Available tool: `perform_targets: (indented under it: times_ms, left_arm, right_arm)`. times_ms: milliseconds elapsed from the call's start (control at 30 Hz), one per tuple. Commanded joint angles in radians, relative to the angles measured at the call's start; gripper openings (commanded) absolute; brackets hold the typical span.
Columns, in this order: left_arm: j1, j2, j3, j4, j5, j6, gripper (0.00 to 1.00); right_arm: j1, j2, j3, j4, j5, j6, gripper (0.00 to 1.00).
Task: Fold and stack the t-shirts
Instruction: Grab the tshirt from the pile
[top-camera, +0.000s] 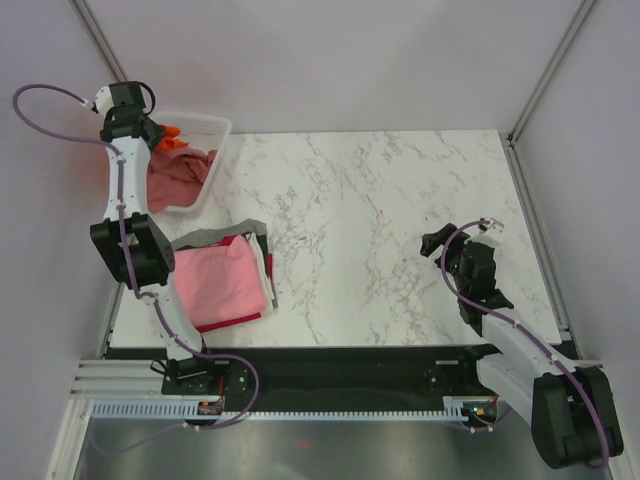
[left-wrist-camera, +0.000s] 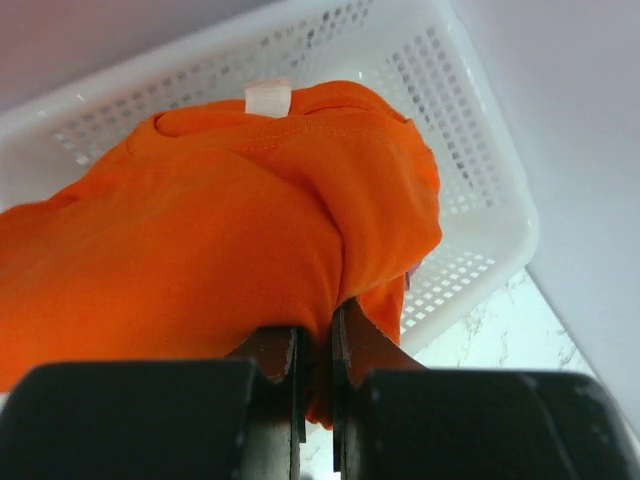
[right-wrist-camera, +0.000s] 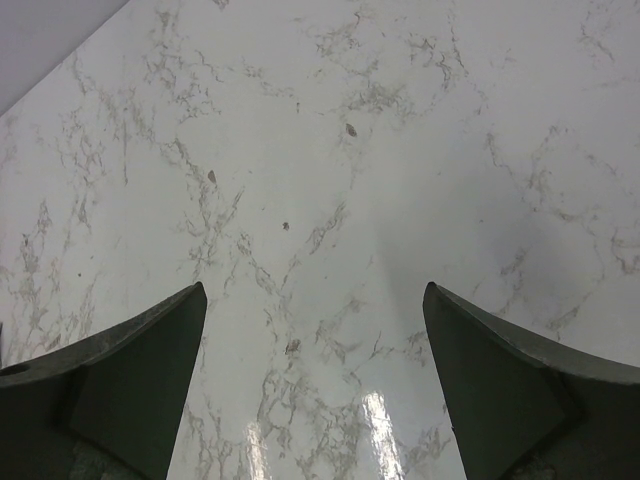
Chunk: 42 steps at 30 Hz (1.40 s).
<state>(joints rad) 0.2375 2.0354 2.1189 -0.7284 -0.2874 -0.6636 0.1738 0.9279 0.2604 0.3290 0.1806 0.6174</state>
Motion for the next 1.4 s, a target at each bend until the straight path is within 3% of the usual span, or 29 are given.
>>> perform_targets:
  times_ms: [0, 233, 267, 300, 433, 500, 600, 633, 733, 833, 867, 900, 933, 967, 1033, 1067, 1367]
  left_arm:
    - [-0.038, -0.007, -0.101, 0.044, 0.063, -0.057, 0.02]
    - [-0.038, 0.025, -0.215, 0.060, 0.205, -0.071, 0.02]
    - [-0.038, 0.025, -0.209, 0.058, 0.214, -0.071, 0.05]
    - [-0.038, 0.026, -0.202, 0.058, 0.232, -0.065, 0.14]
    - [-0.040, 0.016, -0.192, 0.058, 0.228, -0.047, 0.19]
    - [-0.037, 0.020, -0.192, 0.060, 0.247, -0.048, 0.33]
    - [-0.037, 0.035, -0.183, 0.052, 0.275, -0.045, 0.43]
    - [-0.037, 0.037, -0.183, 0.052, 0.277, -0.050, 0.42]
    - [-0.037, 0.039, -0.180, 0.052, 0.272, -0.050, 0.02]
    - [-0.037, 0.028, -0.175, 0.050, 0.255, -0.039, 0.07]
    - [-0.038, 0.029, -0.157, 0.049, 0.261, -0.031, 0.16]
    - [-0.037, 0.028, -0.149, 0.047, 0.269, -0.024, 0.38]
    - [-0.037, 0.025, -0.140, 0.044, 0.271, -0.019, 0.39]
    - [-0.038, 0.022, -0.137, 0.041, 0.266, -0.016, 0.39]
    - [-0.035, 0.009, -0.139, 0.037, 0.248, -0.024, 0.18]
    - [-0.033, 0.005, -0.142, 0.032, 0.232, -0.025, 0.02]
    - [-0.030, -0.129, -0.074, 0.037, 0.174, -0.037, 0.02]
  right_arm:
    - [-0.002, 0.006, 0.002, 0.042, -0.007, 0.005, 0.98]
    - [-0.002, 0.012, 0.004, 0.042, -0.020, 0.008, 0.98]
    - [0.000, 0.005, 0.003, 0.038, -0.018, 0.005, 0.98]
    - [-0.002, 0.002, 0.005, 0.036, -0.015, 0.004, 0.98]
    - [-0.002, -0.018, 0.000, 0.030, -0.006, 0.001, 0.98]
    - [-0.002, -0.029, -0.001, 0.025, -0.004, -0.001, 0.98]
    - [-0.002, -0.032, -0.001, 0.025, -0.003, -0.001, 0.98]
    - [-0.003, -0.032, -0.003, 0.024, -0.003, -0.002, 0.98]
    - [-0.003, -0.031, 0.000, 0.022, -0.003, -0.002, 0.98]
    - [-0.002, -0.029, 0.000, 0.024, -0.007, -0.001, 0.98]
    - [0.000, -0.026, 0.002, 0.024, -0.009, -0.001, 0.98]
    - [-0.002, -0.026, 0.002, 0.024, -0.010, 0.001, 0.98]
    - [-0.002, -0.024, 0.002, 0.024, -0.010, 0.001, 0.98]
    - [-0.003, -0.024, 0.003, 0.024, -0.010, 0.001, 0.98]
    - [-0.002, -0.024, 0.005, 0.024, -0.012, 0.001, 0.98]
    - [-0.002, -0.024, 0.004, 0.024, -0.013, -0.002, 0.98]
    - [-0.002, -0.015, 0.000, 0.027, -0.010, -0.005, 0.98]
